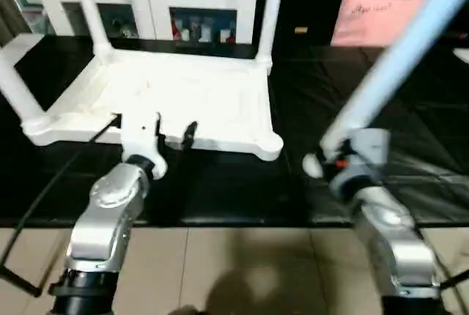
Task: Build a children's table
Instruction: Move to table
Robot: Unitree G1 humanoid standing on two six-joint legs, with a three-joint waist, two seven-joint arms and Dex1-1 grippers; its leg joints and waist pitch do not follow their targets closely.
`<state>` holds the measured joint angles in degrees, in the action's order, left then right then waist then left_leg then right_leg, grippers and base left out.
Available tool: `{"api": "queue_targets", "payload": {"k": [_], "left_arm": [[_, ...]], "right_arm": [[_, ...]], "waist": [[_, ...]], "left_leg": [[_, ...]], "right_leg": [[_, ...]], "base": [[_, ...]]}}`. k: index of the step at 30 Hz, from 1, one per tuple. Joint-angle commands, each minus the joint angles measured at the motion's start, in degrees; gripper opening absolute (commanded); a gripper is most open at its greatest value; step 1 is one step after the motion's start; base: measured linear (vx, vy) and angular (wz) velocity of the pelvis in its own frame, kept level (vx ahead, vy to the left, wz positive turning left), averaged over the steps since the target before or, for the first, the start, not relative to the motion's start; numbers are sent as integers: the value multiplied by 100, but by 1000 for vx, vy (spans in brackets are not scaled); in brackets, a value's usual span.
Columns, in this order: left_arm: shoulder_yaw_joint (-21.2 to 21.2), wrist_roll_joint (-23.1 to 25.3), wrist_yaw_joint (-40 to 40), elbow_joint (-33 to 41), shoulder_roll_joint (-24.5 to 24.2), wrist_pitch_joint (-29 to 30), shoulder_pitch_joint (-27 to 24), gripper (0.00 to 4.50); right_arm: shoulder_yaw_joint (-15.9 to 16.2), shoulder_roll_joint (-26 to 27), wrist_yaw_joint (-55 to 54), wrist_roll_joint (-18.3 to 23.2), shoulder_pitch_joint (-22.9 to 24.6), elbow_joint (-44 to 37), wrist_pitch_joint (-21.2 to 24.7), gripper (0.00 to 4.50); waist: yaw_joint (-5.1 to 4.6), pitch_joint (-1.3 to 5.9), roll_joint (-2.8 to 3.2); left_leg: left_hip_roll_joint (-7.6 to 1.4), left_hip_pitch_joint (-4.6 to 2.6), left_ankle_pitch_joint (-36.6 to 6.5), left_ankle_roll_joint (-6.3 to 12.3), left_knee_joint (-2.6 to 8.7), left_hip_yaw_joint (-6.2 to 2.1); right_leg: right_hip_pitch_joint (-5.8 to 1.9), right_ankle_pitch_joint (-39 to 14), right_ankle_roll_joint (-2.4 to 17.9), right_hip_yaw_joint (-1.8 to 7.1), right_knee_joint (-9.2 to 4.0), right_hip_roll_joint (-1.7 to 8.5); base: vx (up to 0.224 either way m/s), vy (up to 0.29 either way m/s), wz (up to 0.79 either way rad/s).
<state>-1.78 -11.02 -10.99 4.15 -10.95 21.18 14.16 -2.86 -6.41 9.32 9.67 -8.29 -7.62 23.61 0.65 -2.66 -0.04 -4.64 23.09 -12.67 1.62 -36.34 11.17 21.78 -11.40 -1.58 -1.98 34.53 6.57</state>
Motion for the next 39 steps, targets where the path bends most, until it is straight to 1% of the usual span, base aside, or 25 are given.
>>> {"api": "queue_targets", "payload": {"k": [1, 2, 3, 4, 5, 7, 10, 13, 15, 18, 19, 22, 24, 27, 28, 30, 31, 32, 33, 34, 35, 36, 37, 38, 39], "left_arm": [[52, 73, 12, 89, -18, -72, 5, 450], [44, 90, 25, 102, -40, -72, -1, 450], [44, 90, 25, 102, -40, -72, -1, 450], [0, 81, 48, 87, -62, -60, -6, 450], [-30, 60, 55, 79, -58, -67, -9, 450], [-87, 33, 51, 76, -64, -68, -16, 450], [-138, 24, 41, 91, -52, -27, -21, 450], [-154, 14, 35, 86, -53, -29, -20, 450], [-164, 5, 33, 83, -53, -30, -16, 450], [-176, 15, 30, 84, -61, -25, -4, 450], [-180, 19, 19, 90, -69, -27, -8, 450], [-183, 23, 7, 96, -78, -22, -8, 450], [-188, 25, 1, 100, -80, -15, -7, 450], [-191, 29, -3, 102, -76, -6, -3, 450], [-188, 32, -10, 99, -71, 3, 4, 450], [-176, 39, -11, 91, -69, 0, 5, 450], [-173, 38, -11, 89, -69, -3, 6, 450], [-177, 34, -13, 92, -72, 2, 8, 450], [-179, 31, -13, 94, -72, 6, 9, 450], [-177, 32, -6, 94, -64, 13, 13, 450], [-175, 32, -1, 98, -59, 17, 12, 450], [-174, 31, 1, 99, -56, 19, 11, 450], [-164, 37, 15, 106, -40, 24, 6, 450], [-146, 45, 32, 122, -16, 29, -9, 450], [-137, 49, 40, 131, -5, 31, -15, 450]], "right_arm": [[-53, -59, 70, 88, -74, 21, 80, 195], [-84, -47, 83, 140, -95, 42, 144, 195], [-84, -47, 83, 140, -95, 42, 144, 195], [-75, -60, 137, 130, -106, 60, 146, 195], [-60, -74, 167, 123, -104, 66, 141, 195], [-37, -80, 197, 124, -93, 77, 122, 195], [-25, -78, 248, 181, -92, 78, 119, 195], [13, -114, 299, 189, -100, 74, 106, 195], [13, -116, 311, 201, -108, 76, 112, 195], [2, -117, 343, 211, -144, 126, 93, 195], [6, -110, 352, 203, -155, 159, 73, 195], [20, -90, 384, 231, -155, 152, 67, 195], [41, -85, 398, 238, -150, 124, 61, 195], [53, -92, 403, 223, -146, 105, 41, 195], [68, -116, 372, 157, -155, 141, 37, 195], [71, -129, 344, 115, -168, 197, 47, 195], [71, -131, 350, 117, -173, 208, 46, 195], [72, -125, 353, 125, -176, 200, 44, 195], [70, -121, 355, 131, -176, 195, 42, 195], [67, -124, 358, 137, -177, 174, 36, 195], [72, -131, 367, 130, -175, 163, 3, 195], [75, -135, 372, 125, -174, 156, -16, 195], [79, -142, 391, 129, -168, 140, -42, 195], [87, -160, 404, 128, -164, 138, -52, 195], [91, -171, 410, 126, -166, 144, -47, 195]], "waist": [[41, 271, -53], [42, 241, -55], [42, 235, -21], [11, 235, -20], [14, 234, -12], [-5, 227, -21], [-24, 229, -35], [-31, 230, -30], [-55, 231, -11], [-105, 216, 9], [-120, 217, 9], [-113, 251, 8], [-88, 349, -1], [-37, 411, 5], [-20, 432, 11], [-19, 467, 8], [-41, 494, 103], [-127, 389, 92], [-182, 412, 100], [-138, 243, -73], [-91, 261, -130], [182, 218, -174], [224, 312, -191], [278, 352, -169], [335, 391, -95]], "left_leg": [[-698, -285, -2884, -819, 621, -484], [-744, -224, -2807, -649, 624, -527], [-765, -205, -2831, -652, 656, -559], [-788, -167, -3038, -842, 754, -584], [-786, -173, -3123, -904, 769, -586], [-767, -198, -3279, -995, 774, -582], [-764, -186, -3050, -860, 744, -563], [-775, -253, -3344, -803, 745, -575], [-767, -365, -3797, -742, 757, -572], [-757, -481, -4004, -551, 810, -544], [-753, -500, -3914, -496, 850, -533], [-736, -478, -3354, -319, 862, -462], [-681, -395, -2115, 149, 798, -374], [-613, -368, -836, 727, 654, -310], [-586, -348, -255, 1025, 591, -316], [-558, -438, 567, 1520, 505, -356], [-701, -803, 623, 1270, 496, -265], [-967, -1146, 896, 1095, 537, -447], [-1130, -1408, 987, 849, 499, -422], [-1075, -1107, 77, 586, 673, -311], [-835, -1023, -354, 450, 577, -107], [-456, -339, -863, 562, 180, -73], [-531, -174, -765, 523, -105, -191], [-586, 176, -406, 394, -362, -377], [-627, 278, -152, 299, -364, -457]], "right_leg": [[83, -2244, 543, 283, -518, 492], [71, -2812, 547, 293, -573, 533], [49, -2904, 535, 265, -558, 507], [36, -2708, 446, 185, -488, 364], [47, -2614, 440, 184, -474, 344], [74, -2426, 476, 195, -478, 327], [58, -2253, 584, 226, -494, 379], [14, -2661, 528, 210, -515, 395], [-9, -2975, 492, 137, -568, 331], [-80, -2783, 620, 44, -617, 244], [-142, -2536, 699, 28, -627, 237], [-289, -1947, 963, 49, -623, 272], [-503, -816, 1311, 47, -539, 285], [-607, 233, 1627, 4, -396, 268], [-642, 599, 1695, -23, -324, 243], [-609, 953, 1671, -80, -208, 139], [-375, 783, 1604, -16, -133, 40], [59, 320, 1267, -118, 42, -93], [270, 68, 1036, -101, 97, -64], [125, -210, 699, -37, 52, 101], [-36, -221, 859, 80, -97, 162], [-700, -753, 1351, 574, -542, 715], [-920, -1001, 1782, 747, -627, 1007], [-1167, -793, 2302, 809, -606, 1078], [-1211, -419, 2432, 745, -529, 998]], "base": [[0, 0, 0], [0, 0, 0], [0, 0, 0], [0, 0, 0], [0, 0, 0], [0, 0, 0], [0, 0, 0], [0, 0, 0], [0, 0, 0], [22, -1, 0], [88, -7, -2], [106, -13, -1], [130, -22, 0], [117, -28, 1], [121, -16, 1], [116, -11, 1], [104, -10, -8], [104, -10, -8], [112, -21, -26], [85, -31, -40], [85, -31, -40], [28, -44, -23], [0, 0, 0], [0, 0, 0], [88, -15, -13]]}}
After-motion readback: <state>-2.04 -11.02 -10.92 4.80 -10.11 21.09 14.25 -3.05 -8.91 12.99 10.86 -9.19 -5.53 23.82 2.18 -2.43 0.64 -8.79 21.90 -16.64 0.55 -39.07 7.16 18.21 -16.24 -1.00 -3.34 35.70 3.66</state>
